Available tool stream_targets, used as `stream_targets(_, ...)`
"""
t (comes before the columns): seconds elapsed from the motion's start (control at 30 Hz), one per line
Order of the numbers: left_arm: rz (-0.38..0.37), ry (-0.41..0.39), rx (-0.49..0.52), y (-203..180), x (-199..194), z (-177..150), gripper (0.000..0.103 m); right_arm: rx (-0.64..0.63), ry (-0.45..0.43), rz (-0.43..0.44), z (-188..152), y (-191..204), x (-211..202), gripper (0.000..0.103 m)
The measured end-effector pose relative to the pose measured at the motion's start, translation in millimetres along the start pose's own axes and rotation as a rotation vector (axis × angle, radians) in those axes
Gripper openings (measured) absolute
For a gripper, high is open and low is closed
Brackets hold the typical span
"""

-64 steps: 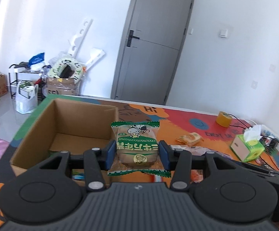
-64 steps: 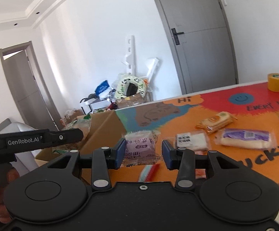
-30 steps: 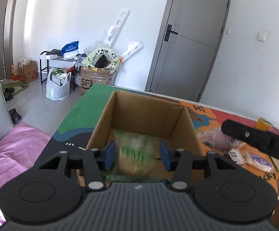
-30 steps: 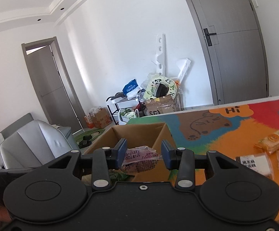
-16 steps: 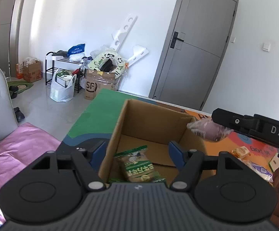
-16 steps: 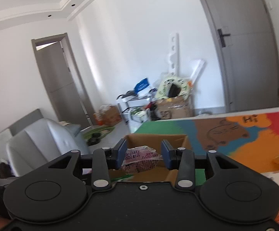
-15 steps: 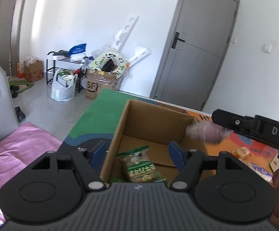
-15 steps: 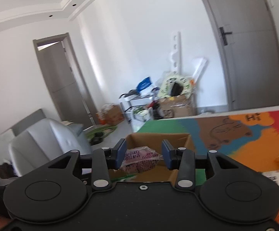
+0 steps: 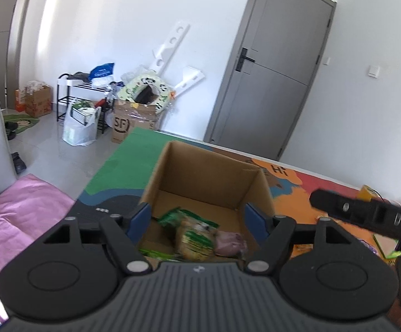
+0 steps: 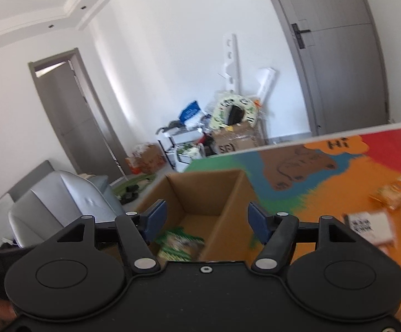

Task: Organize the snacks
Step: 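Open both grippers to drop the packs into the box, then move both grippers back over the snacks on the mat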

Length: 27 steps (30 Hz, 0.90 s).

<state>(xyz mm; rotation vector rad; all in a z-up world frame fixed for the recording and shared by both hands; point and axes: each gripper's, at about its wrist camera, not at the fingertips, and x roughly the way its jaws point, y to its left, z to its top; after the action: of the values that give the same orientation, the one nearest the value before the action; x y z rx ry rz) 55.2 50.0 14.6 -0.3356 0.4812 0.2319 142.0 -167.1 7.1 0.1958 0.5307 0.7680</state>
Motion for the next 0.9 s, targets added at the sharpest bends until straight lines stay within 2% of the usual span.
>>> stream_targets(0.27, -0.068, 0.026, 0.02, -20.2, 7.2, -8.8, 0.076, 0.031, 0.015, -0.084, -15.1, -19.7, -21.2, 0.068)
stream_targets(0.9, -0.216, 0.084, 0.111, -89.0, 13.4, -36.8, 0.076, 0.129, -0.035, -0.272, -43.6, -81.7, -84.3, 0.075)
